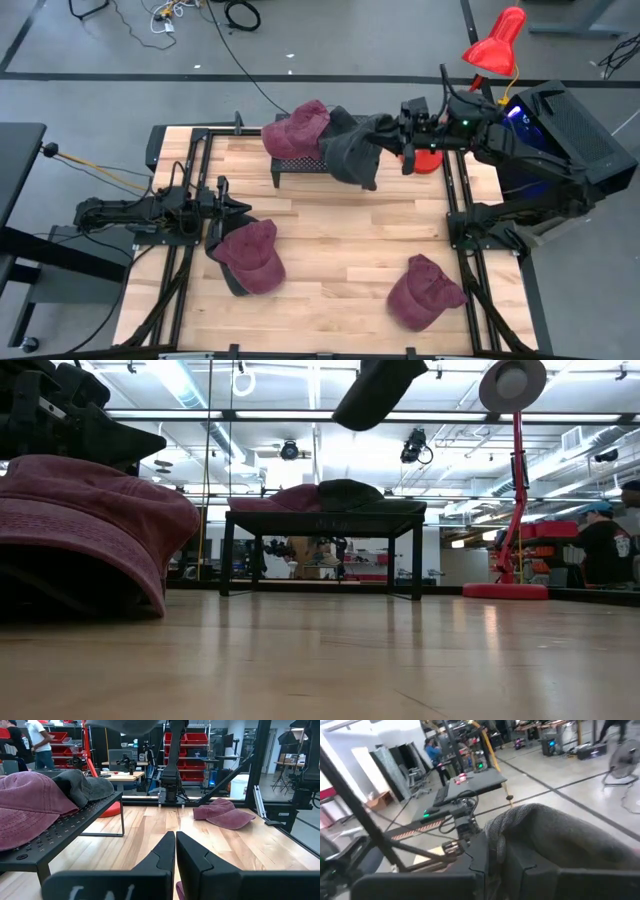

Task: Pick & Place hat
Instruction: Move the right black cap

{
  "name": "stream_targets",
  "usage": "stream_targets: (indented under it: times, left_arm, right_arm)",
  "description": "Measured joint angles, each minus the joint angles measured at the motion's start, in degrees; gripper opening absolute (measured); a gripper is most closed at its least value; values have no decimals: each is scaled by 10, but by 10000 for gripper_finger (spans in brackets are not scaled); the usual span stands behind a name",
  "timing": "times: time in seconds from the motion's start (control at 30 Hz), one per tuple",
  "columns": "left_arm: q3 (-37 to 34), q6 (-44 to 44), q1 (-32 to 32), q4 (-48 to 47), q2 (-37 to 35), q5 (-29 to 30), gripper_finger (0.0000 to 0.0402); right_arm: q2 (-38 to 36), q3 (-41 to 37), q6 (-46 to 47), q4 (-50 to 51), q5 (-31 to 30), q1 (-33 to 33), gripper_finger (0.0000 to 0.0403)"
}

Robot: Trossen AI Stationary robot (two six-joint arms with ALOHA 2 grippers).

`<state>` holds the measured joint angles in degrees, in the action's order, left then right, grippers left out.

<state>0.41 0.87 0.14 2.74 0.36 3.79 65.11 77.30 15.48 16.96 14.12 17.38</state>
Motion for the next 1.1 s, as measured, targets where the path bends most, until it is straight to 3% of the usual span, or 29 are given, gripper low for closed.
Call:
stream_targets:
  times: [0.67,0.9,1.1]
  left_arm:
    - [0,0,0,0,0,0,21]
    - [0,0,0,0,0,0,21]
    - [0,0,0,0,0,0,21]
  right_arm:
    - [27,0,32,-56,202,84,32]
    - [27,0,46,-76,193,112,32]
    - [27,0,133,-136,100,120,32]
